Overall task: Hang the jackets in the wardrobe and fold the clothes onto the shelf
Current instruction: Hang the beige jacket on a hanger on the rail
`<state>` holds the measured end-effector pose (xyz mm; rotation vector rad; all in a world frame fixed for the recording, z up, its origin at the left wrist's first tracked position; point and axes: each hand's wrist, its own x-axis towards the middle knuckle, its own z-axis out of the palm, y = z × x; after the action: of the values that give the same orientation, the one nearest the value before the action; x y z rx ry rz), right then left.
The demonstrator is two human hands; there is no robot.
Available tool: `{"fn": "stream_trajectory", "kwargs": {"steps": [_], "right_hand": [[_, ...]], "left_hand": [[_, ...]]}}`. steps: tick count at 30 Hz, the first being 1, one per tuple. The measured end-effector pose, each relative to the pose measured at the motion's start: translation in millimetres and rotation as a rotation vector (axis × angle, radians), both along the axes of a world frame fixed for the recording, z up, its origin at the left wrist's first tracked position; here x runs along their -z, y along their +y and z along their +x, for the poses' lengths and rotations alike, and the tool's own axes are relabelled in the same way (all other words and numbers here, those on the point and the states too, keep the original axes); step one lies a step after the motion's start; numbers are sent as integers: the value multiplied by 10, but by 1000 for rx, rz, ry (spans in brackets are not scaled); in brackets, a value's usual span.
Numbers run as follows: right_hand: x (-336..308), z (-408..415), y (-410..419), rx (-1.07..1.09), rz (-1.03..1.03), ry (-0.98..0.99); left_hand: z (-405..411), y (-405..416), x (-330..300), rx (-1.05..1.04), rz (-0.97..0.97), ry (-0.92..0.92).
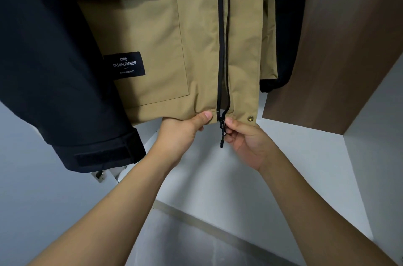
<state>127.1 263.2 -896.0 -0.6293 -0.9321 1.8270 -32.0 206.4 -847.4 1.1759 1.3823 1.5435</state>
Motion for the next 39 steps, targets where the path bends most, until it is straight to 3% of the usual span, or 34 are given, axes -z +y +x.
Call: {"fn": "stream_trajectory", "kwargs": {"steps": [9, 29, 39], "right_hand": [[-42, -123, -21, 94, -28, 74], [-69, -224, -44, 45, -21, 111], [-100, -258, -61, 31, -17, 144]], "left_hand": [[-18, -12, 31, 4, -10, -6], [-21, -4, -5, -23, 62, -193], [5, -8, -11, -6, 64, -140]]}}
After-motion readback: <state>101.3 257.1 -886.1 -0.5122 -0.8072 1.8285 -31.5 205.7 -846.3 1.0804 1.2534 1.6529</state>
